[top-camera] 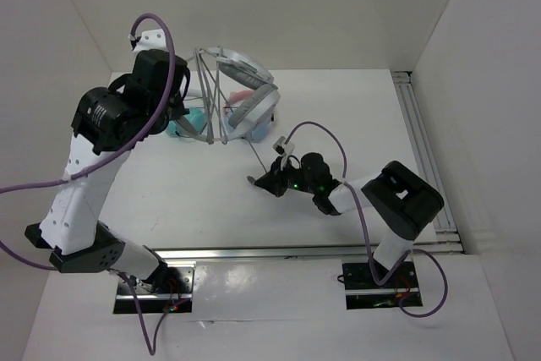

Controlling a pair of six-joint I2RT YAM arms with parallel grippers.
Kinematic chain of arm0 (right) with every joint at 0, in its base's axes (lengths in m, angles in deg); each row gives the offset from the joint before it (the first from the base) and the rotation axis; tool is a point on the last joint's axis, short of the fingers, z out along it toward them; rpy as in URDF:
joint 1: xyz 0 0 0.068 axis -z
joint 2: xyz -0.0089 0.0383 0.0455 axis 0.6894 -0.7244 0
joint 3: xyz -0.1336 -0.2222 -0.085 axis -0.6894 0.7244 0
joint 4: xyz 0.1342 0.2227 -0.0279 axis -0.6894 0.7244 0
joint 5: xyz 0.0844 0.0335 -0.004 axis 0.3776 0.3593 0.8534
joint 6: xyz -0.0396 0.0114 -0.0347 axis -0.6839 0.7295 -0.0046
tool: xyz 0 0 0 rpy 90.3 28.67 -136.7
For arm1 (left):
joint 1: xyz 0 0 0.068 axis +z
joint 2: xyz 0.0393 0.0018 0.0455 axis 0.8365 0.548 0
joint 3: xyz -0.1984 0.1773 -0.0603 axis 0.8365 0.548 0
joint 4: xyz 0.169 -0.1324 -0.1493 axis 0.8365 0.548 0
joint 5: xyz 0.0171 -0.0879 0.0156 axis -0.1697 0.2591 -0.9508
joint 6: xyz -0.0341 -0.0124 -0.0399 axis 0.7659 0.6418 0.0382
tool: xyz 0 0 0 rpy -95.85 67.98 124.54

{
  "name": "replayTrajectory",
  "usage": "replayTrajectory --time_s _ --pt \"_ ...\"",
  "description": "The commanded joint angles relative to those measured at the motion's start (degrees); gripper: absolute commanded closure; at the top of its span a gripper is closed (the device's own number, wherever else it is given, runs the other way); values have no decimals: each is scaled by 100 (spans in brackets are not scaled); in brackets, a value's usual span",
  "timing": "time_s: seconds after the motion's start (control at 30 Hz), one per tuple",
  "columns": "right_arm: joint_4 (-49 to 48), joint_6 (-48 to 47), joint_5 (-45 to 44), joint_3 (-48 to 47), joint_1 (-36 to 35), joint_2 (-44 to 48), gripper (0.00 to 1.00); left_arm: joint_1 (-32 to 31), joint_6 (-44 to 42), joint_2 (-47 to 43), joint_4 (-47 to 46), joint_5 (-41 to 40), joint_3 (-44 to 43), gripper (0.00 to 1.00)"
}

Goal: Wrap the headphones

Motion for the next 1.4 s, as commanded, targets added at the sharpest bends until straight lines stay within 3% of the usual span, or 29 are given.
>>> replayTrajectory --time_s 0.0,0.13,0.27,0.33,0.47,0.7,0.83,1.0,1.1,1.2,1.37 --pt "-511 195 -422 466 -272 153 100 473 303 -112 -1160 52 -7 100" --pt "-13 187 -1783 881 -1149 1180 100 1026 233 73 -1344 -185 388 100" --pt "1645 335 -3872 934 -2929 2716 100 1782 478 337 -1432 156 784 100" --pt "2149 423 -4473 732 -3565 3106 100 2098 549 477 -1432 288 846 100" --pt "3485 529 -5651 -14 -5137 3503 100 2109 672 706 -1572 289 1161 100" --pt "6285 48 -7758 -2377 -6458 2679 100 1178 735 655 -1634 -668 2539 100" --pt "7615 -463 -8728 -3563 -6521 2457 100 686 558 549 -1722 -898 3402 100" --pt "8812 -850 -9714 -4234 -6049 2482 100 308 76 -29 -1810 -336 4114 100" --pt "8264 -1287 -9890 -4068 -5522 2868 100 -140 -345 -486 -1960 33 4518 100" --pt "7471 -1937 -9469 -3576 -4995 3386 97 -676 -697 -629 -1908 323 4739 100" --pt "5449 -3205 -9311 -2689 -4527 3784 95 -1669 -550 -604 -1337 306 4740 100"
